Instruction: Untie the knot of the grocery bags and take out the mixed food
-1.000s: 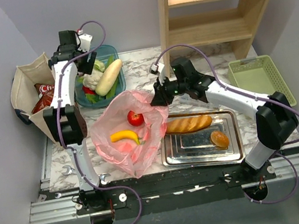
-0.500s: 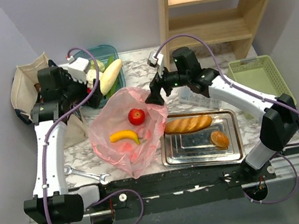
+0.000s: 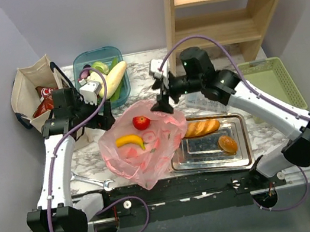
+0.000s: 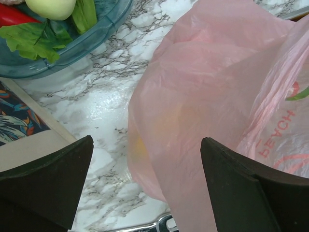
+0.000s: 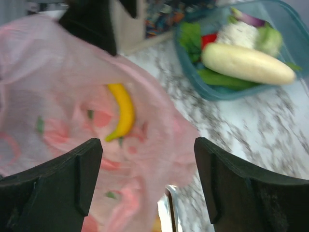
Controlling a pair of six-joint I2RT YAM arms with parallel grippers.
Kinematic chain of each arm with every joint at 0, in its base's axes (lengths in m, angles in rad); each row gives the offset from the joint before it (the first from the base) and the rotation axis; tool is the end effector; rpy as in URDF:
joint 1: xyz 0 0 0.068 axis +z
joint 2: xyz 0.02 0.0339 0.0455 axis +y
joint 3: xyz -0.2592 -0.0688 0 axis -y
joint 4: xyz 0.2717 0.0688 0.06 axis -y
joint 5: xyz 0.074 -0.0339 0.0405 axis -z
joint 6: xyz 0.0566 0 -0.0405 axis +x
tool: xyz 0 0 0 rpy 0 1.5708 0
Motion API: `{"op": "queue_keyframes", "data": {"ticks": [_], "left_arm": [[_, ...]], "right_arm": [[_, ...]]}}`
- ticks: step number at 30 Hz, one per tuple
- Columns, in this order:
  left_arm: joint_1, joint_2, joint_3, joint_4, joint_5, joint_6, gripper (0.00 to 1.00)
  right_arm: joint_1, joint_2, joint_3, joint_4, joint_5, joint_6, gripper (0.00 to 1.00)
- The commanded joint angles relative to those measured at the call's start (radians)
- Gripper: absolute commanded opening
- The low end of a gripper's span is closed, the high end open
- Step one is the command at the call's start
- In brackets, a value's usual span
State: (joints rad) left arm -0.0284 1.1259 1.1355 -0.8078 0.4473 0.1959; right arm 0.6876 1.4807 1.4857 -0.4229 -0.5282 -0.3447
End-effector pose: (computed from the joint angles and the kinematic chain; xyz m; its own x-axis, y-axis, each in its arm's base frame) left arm 0.2660 -0.0320 0.3205 -0.6384 0.1937 -0.7449 0.4605 0.8716 -0.1679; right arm 0.2758 0.2635 0.3831 0.0103 -0.3692 -0.9293 -0.9569 0.2660 -0.1163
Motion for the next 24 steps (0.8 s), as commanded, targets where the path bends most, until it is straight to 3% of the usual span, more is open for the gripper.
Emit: {"op": "queue_keyframes", "data": {"ticks": [1,4,7,10,14,16,18,20,22,24], "left_arm": [[-0.004,-0.038,0.014,0.006,0.087,-0.055,0.93],[-0.006,-0.087,0.017,0.017,0.174,-0.047,0.95],[-0.026,-0.107,0.028,-0.007,0.215,-0.023,0.96],[-0.043,-0.115,0.02,-0.019,0.27,-0.027,0.96],[-0.121,-0.114,-0.027,0.004,0.173,-0.014,0.95],[-0.136,-0.099,-0.049,0.024,0.074,-0.025,0.83],[-0.136,-0.078,-0.064,0.041,-0.029,-0.031,0.56],[-0.135,-0.062,-0.058,0.047,-0.094,-0.007,0.38],[-0.131,-0.035,-0.029,0.042,-0.126,-0.002,0.28],[-0.124,-0.005,-0.004,0.042,-0.136,-0.005,0.22]], "right_arm": [[0.125,-0.054,-0.047,-0.122,-0.051,-0.166,0.72],[0.127,-0.049,-0.065,-0.114,-0.072,-0.179,0.42],[0.129,-0.013,-0.054,-0.121,-0.107,-0.222,0.27],[0.14,0.035,-0.06,-0.096,-0.114,-0.227,0.2],[0.186,0.08,-0.108,-0.053,-0.093,-0.26,0.15],[0.213,0.094,-0.141,-0.013,-0.071,-0.273,0.15],[0.24,0.113,-0.167,0.048,-0.019,-0.268,0.15],[0.244,0.147,-0.185,0.131,0.046,-0.237,0.16],[0.245,0.184,-0.194,0.2,0.122,-0.227,0.19],[0.244,0.217,-0.206,0.259,0.19,-0.232,0.28]]}}
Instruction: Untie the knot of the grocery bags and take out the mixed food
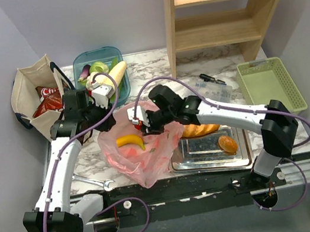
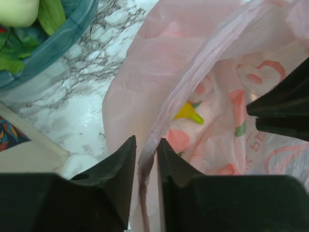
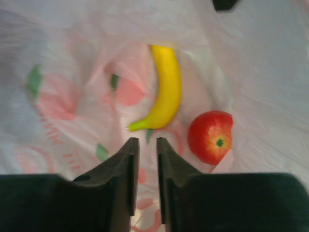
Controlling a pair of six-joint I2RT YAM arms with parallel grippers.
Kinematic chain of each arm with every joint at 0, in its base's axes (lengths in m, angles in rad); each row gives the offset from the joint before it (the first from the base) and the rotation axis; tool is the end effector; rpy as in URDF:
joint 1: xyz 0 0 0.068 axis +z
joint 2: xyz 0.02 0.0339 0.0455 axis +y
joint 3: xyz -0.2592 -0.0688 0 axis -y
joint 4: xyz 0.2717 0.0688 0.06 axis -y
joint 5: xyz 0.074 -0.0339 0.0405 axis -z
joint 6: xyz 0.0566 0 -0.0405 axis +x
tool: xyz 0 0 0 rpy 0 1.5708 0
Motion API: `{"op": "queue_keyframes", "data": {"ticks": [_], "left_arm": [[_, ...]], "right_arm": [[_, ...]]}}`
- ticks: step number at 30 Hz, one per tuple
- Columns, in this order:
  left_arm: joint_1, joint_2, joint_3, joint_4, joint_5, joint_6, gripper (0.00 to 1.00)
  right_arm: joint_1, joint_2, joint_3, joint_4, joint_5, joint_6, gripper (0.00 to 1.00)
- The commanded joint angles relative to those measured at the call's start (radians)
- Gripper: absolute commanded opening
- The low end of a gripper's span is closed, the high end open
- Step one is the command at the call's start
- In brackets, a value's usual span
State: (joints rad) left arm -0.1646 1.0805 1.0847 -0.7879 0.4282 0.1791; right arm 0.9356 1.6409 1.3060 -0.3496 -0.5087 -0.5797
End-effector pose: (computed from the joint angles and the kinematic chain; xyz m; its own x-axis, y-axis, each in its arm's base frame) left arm 0.2509 -0.0655 0.3147 -0.6070 0.2651 -0.7492 0.5562 0.8150 -0.1622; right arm 0.2211 0.3465 0.2614 0.1939 -0.5433 -0.8168 -0.9810 -0.0994 -0.1667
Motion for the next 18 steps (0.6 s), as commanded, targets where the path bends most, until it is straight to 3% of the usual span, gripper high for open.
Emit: {"op": "queue_keyframes", "data": {"ticks": [1,5,8,18], "left_arm": [[0.015,0.058,0.059,0.019,-0.119,0.01,0.18],[0.033,0.124,0.108,0.014,-0.105,-0.002,0.03],[0.038,0.156,0.133,0.024,-0.092,-0.006,0.0],[0.043,0.213,0.153,0.036,-0.047,0.0,0.0]], "right_arm": [[-0.004,0.074,-0.034,0.224,0.209,0.01,0.33],[-0.011,0.151,-0.001,0.261,0.29,0.035,0.5],[-0.041,0.222,0.056,0.247,0.289,0.09,0.73],[-0.078,0.367,0.168,0.213,0.257,0.148,0.92]]}}
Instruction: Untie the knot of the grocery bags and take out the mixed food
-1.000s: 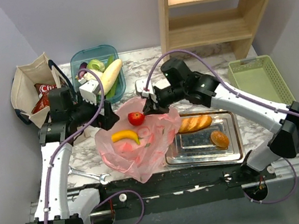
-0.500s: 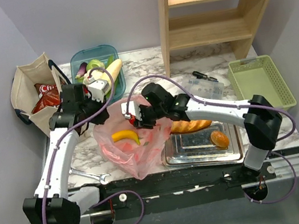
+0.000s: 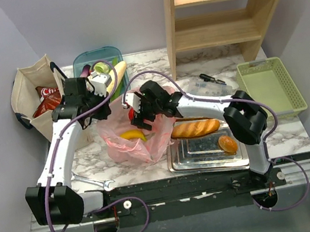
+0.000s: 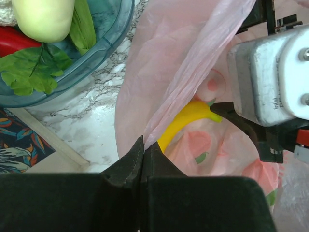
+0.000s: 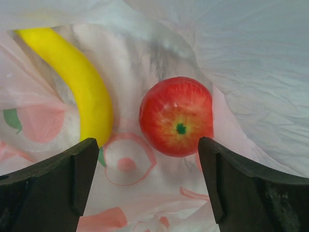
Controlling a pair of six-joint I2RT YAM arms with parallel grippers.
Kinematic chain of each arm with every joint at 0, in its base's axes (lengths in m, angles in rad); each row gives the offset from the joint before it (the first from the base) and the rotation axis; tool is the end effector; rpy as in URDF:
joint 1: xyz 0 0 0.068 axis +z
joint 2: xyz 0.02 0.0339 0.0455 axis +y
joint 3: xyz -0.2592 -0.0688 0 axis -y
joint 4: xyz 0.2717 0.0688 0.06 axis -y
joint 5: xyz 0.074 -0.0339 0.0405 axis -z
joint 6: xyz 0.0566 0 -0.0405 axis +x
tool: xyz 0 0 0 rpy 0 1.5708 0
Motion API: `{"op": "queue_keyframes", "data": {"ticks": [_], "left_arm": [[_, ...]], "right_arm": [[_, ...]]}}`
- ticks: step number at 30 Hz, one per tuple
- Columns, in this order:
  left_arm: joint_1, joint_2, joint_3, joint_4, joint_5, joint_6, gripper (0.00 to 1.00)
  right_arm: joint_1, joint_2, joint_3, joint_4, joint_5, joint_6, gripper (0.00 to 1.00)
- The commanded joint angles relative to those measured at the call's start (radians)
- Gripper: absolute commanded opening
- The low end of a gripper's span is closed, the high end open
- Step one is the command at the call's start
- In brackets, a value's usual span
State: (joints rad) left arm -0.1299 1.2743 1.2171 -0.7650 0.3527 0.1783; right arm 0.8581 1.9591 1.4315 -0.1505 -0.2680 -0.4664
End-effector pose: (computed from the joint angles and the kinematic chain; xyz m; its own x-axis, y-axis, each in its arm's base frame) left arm 0.3004 -0.0590 0.3126 -0.6521 0.2530 -0.7147 0.4779 0.8690 -0.1284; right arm 0.3046 0.3754 0.1878 0.0223 -0.6373 -0.7703 -0.9566 0.2104 -0.2018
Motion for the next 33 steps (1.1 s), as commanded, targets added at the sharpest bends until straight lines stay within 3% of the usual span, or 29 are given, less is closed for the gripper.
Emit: {"op": "queue_keyframes", "data": {"ticks": [1,16,20,25,28,33], "left_arm": [[0.009,0.023,0.019,0.016,0.031,0.003,0.0],[0.033,0.1,0.02,0.023,0.076,0.029,0.0],[0.039,0.109,0.015,0.023,0.086,0.039,0.0],[0.045,0.115,0.004,0.023,0.091,0.051,0.0],[0.051,0.115,-0.002,0.024,0.092,0.055,0.0],[0.057,0.112,-0.011,0.025,0.097,0.059,0.0]], "right_arm": [[-0.002,0.063,0.046,0.017,0.023,0.038,0.93],[-0.003,0.247,0.082,0.221,0.213,0.13,1.0],[-0.004,0.263,0.089,0.287,0.183,0.188,1.0],[-0.002,0.27,0.11,0.301,0.035,0.182,1.0],[-0.004,0.233,0.019,0.444,-0.044,0.162,1.0],[-0.002,0.271,0.043,0.473,0.054,0.181,1.0]]}}
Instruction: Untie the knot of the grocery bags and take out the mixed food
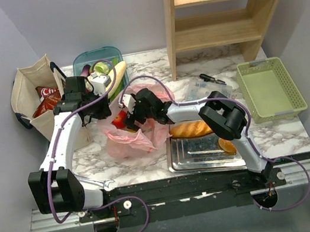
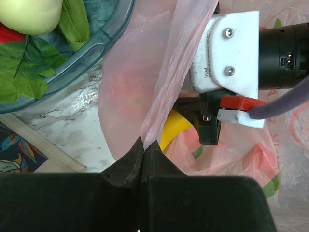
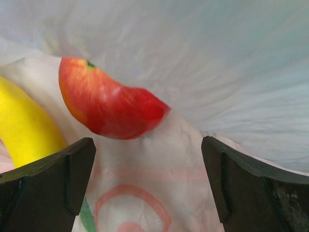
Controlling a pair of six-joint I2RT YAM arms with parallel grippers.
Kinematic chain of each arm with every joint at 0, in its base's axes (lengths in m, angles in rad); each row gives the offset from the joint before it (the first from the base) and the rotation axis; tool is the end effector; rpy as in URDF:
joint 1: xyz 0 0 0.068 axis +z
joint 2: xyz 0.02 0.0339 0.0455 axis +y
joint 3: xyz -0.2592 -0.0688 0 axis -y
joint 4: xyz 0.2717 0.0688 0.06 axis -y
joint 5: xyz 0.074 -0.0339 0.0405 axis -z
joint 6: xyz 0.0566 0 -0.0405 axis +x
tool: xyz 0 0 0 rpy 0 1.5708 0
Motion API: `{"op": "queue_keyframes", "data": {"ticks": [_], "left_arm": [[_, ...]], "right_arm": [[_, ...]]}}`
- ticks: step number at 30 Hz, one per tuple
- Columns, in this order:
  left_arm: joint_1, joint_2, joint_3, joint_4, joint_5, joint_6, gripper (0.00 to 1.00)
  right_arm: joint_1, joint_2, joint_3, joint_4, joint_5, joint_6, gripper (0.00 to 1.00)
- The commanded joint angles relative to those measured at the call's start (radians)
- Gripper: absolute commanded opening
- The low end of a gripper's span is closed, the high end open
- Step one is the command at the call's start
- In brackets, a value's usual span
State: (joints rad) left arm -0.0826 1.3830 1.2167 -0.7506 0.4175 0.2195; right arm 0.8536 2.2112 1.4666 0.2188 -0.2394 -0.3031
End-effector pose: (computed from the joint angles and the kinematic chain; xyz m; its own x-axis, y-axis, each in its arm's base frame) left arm 0.3230 -0.0498 0.2825 -0.7021 0.2578 -0.6638 0.4858 0.8550 -0.1817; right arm 0.3362 0.4059 0.1166 -0.0561 -0.5055 -0.8610 -0.9259 0.3490 -0.1446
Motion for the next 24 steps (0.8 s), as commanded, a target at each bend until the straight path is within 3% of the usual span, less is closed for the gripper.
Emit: {"op": "queue_keyframes", "data": {"ticks": [1,3,8,10,21,23,24], "left_arm": [[0.011,0.004,-0.014,0.011,0.032,0.019,0.0],[0.015,0.004,-0.022,0.01,0.033,0.026,0.0],[0.029,-0.01,-0.052,0.006,0.026,0.073,0.0],[0.031,-0.022,-0.077,0.013,0.02,0.107,0.0],[0.033,-0.121,-0.194,0.049,0.051,0.233,0.0],[0.033,-0.148,-0.21,0.05,0.088,0.252,0.0],[0.033,-0.162,-0.217,0.046,0.133,0.266,0.0]], "right_arm": [[0.002,0.026,0.006,0.121,0.045,0.014,0.97],[0.002,0.032,-0.003,0.143,0.059,0.001,0.85],[0.001,-0.064,-0.076,0.172,0.007,0.007,0.4],[0.002,-0.136,-0.142,0.184,-0.04,0.001,0.29],[0.001,-0.414,-0.362,0.111,-0.109,-0.048,0.07],[0.001,-0.441,-0.378,0.057,-0.138,-0.067,0.1],[0.002,-0.448,-0.377,0.022,-0.15,-0.075,0.17]]}}
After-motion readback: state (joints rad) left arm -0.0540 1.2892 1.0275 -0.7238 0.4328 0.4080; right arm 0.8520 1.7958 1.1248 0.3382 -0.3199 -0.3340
